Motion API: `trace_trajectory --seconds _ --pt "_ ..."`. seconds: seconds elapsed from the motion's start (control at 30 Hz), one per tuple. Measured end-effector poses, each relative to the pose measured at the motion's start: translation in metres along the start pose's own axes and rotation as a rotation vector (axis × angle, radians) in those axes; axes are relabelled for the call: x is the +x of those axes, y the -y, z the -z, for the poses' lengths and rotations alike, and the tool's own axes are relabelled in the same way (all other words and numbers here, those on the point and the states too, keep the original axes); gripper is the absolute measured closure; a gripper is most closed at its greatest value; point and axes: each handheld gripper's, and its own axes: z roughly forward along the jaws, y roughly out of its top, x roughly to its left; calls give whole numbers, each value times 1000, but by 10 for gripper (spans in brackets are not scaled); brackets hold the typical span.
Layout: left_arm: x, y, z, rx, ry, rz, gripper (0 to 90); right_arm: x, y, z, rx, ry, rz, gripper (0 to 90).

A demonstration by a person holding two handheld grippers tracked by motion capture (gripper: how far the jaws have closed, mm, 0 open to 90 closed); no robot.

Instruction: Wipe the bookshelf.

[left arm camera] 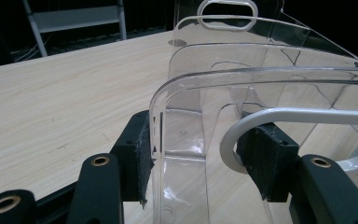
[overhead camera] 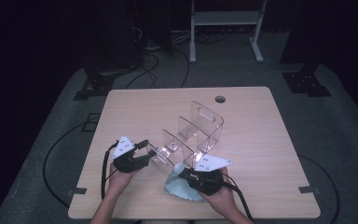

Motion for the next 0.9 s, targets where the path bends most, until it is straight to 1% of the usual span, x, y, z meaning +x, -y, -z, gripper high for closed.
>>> trace_trajectory --seconds 0.07,0.13,0.2,0.3,0.4,0.47,0.5,0.57,0.6,0.63,0.67,0.77,0.83,0.87,0.9 --pt "0 0 0 -1 0 1 459 0 2 0 3 3 -2 845" --pt "0 0 0 -2 0 0 459 -1 7 -3 36 10 -5 845" --pt "0 0 0 -2 1 0 459 -1 12 -7 52 1 -16 845" --pt "0 0 -1 -1 2 1 460 0 12 -8 59 -2 -9 845" --pt "0 0 0 -5 -1 6 459 0 17 -12 71 -4 -8 845" --pt "0 0 0 -3 0 2 460 -3 26 -19 96 -11 -21 845" --pt "0 0 0 -3 0 2 460 -3 26 -19 96 -11 -21 845" --pt "0 0 0 -2 1 -2 460 -4 33 -25 121 -7 -30 845" --pt "0 0 0 -2 0 0 460 -7 44 -35 163 -18 -52 844" --pt "0 0 0 -2 0 0 460 -7 44 -35 163 -18 -52 844" --pt "0 0 0 -6 1 2 460 -9 51 -41 194 -17 -52 844" --pt "0 0 0 -5 2 1 460 -9 49 -39 192 -17 -55 845" --pt "1 0 0 -5 4 -1 461 -9 43 -33 161 -13 -47 845" --pt "1 0 0 -5 5 0 460 -9 39 -30 143 -12 -51 844" --pt "1 0 -1 -5 5 0 460 -9 37 -28 136 -11 -51 845"
